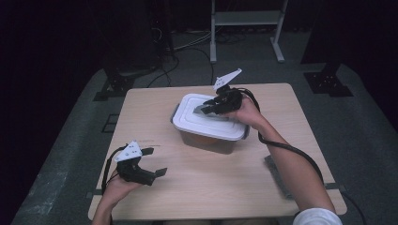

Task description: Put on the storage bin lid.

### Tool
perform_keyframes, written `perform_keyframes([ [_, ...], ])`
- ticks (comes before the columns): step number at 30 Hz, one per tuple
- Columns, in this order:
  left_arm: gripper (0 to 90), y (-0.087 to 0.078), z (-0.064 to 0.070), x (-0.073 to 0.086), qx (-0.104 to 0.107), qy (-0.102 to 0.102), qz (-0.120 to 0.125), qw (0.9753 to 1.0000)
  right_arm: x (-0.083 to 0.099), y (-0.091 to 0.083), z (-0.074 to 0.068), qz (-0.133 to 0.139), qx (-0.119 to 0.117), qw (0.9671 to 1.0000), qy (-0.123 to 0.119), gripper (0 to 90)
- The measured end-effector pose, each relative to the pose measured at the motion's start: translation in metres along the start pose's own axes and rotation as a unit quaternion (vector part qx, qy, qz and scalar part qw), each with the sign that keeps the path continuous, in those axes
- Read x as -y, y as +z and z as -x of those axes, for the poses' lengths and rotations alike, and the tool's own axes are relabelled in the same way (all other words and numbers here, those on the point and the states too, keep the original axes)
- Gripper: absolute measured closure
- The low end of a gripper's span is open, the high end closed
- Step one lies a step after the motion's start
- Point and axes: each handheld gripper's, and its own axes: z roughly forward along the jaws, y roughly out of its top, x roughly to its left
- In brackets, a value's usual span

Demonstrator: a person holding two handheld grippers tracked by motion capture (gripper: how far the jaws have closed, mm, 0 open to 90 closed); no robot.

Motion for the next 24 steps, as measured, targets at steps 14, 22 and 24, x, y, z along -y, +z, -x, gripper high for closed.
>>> perform_keyframes([
  [14,4.2,0.0000,-0.0011,0.0001,0.002,-0.002,0.001,1.0000,0.0011,0.0056,0.0002,0.001,-0.004,1.0000,-0.001,65.3],
  [22,4.2,0.0009,-0.0007,-0.0005,0.004,-0.001,0.001,1.0000,0.0056,0.0060,0.0001,0.008,-0.007,0.9999,0.007,65.0],
  [24,4.2,0.0010,-0.0010,-0.0011,0.004,0.000,0.002,1.0000,0.0058,0.0062,0.0001,0.009,-0.008,0.9999,0.008,64.6],
])
